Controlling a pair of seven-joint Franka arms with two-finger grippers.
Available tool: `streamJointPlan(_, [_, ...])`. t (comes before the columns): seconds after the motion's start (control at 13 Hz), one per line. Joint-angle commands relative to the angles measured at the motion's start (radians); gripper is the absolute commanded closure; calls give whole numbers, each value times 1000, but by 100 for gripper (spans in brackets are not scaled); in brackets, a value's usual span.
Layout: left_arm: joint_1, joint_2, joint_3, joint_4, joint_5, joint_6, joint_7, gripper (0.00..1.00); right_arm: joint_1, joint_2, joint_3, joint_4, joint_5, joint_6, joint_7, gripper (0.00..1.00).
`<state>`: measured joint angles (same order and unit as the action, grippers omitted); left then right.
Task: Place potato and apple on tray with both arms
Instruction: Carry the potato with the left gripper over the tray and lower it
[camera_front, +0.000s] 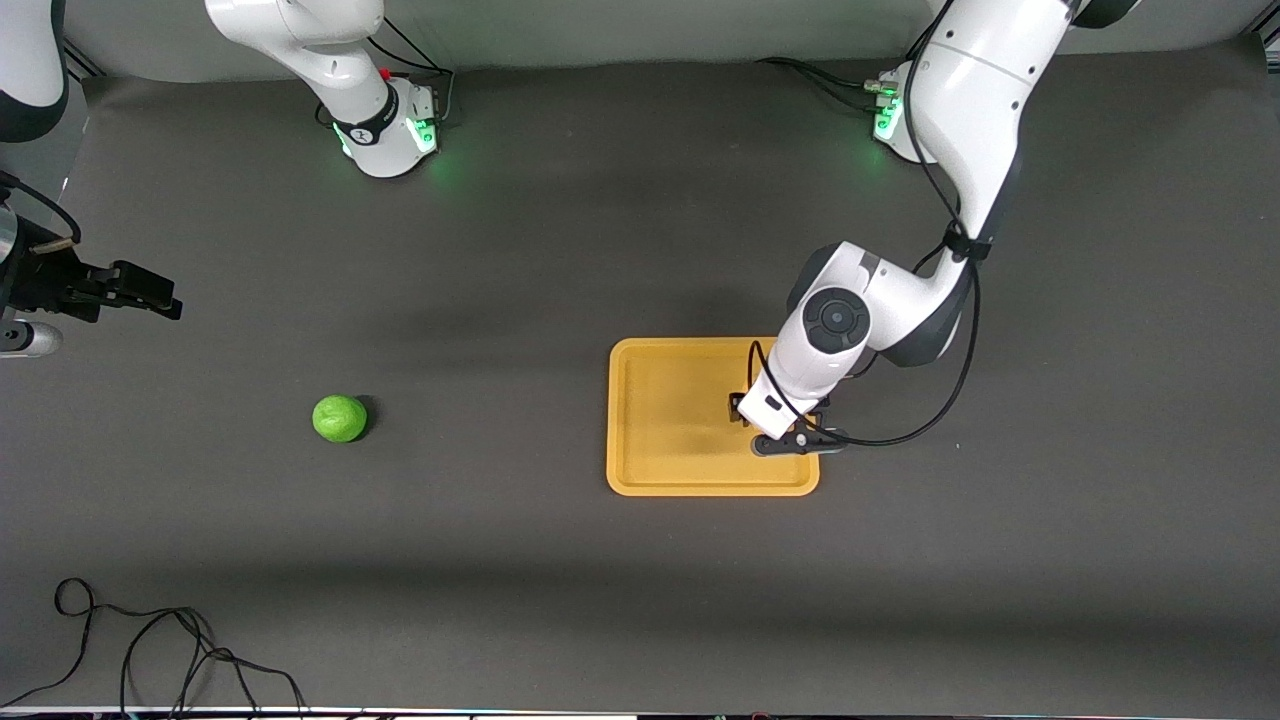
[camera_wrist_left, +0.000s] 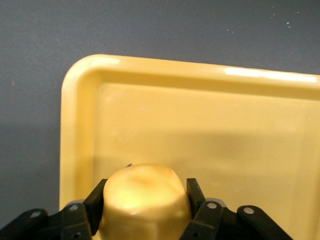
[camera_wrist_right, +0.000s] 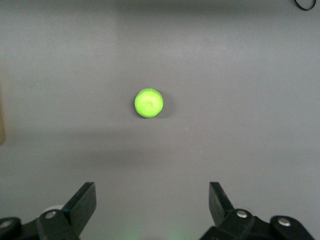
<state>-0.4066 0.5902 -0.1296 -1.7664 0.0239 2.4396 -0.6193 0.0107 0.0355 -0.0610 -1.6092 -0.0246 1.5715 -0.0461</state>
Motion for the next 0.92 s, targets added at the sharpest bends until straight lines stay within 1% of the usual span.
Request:
streamJointPlan(0.0, [-18,36,19,25,21,33,-27,50,8,9,-5,18,-6,-4,17,0])
streamJointPlan(0.23, [-18,57,21,21,39,70,-27,50,8,9,-5,18,-6,-4,17,0])
streamJointPlan(0.38, [-18,66,22,21,39,78,-27,47,8,9,-5,18,-6,-4,18,0])
streamJointPlan(0.46, [-17,71,22,21,39,85,-27,40,8,9,-5,18,-6,-4,17,0])
streamJointPlan(0.54, [-17,71,24,21,39,87,-27,15,8,9,-5,18,-6,-4,17,0])
streamJointPlan(0.62, [-17,71,24,21,41,85,-27,3,8,9,-5,18,-6,-4,17,0])
streamJointPlan(0.85, [-14,62,25,28,42,70,-19,2,6,11,-5,18,-6,-4,17,0])
